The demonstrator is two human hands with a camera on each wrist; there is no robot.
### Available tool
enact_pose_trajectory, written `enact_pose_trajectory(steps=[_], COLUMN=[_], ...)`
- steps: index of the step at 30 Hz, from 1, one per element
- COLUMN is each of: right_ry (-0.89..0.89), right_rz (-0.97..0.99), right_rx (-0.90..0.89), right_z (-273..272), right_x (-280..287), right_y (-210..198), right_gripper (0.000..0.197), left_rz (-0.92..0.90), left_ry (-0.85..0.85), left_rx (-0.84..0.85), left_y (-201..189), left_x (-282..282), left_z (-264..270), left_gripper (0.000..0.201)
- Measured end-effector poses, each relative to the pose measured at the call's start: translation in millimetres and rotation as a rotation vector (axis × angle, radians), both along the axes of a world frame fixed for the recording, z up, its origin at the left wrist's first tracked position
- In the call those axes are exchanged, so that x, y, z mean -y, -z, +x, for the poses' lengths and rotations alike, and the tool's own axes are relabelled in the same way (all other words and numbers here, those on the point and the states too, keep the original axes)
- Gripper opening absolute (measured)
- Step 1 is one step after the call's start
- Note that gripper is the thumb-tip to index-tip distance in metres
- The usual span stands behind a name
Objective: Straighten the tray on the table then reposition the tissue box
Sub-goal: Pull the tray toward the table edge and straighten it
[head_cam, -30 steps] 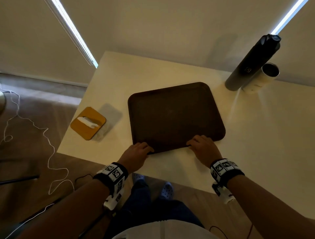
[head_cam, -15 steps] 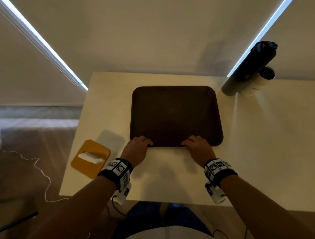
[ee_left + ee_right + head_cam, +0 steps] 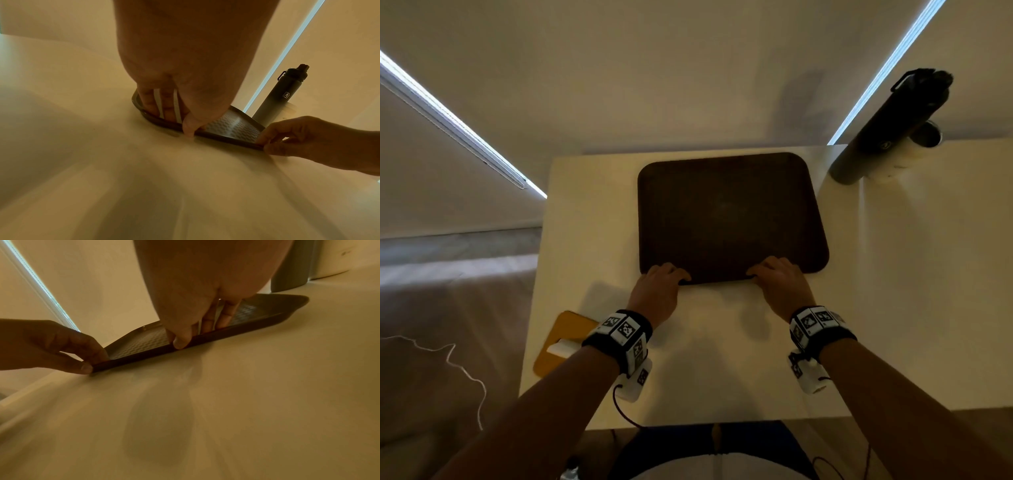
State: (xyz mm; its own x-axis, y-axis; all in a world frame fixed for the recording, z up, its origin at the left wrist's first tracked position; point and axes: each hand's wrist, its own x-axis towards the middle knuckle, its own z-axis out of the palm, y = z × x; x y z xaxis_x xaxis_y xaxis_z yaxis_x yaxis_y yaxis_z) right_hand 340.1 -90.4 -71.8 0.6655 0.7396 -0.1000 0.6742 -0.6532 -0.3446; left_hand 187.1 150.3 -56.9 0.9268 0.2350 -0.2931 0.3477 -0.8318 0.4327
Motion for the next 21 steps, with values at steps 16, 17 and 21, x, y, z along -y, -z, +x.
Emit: enact_pose_trajectory(steps=[16,17,21], right_ry=[-0.044,-0.044,-0.078], right_rz=[-0.013,-0.015,-0.025], right_rx=[0.003,0.0,-0.02], right_z=[1,1,-1], right_x=[5,5,1], right_y=[-4,-4,-11], right_gripper=[0.021,0.021,0.026], left_rz=[0.02,0.013,-0.032], left_ry=[-0.035,-0.037,-0.066], left_rx=[0.004,0.0,0.053], left_y=[0,-1,-14], left_x=[6,7,9], left_z=[-3,-3,-11], left_gripper=[0.035,0.035,0.041])
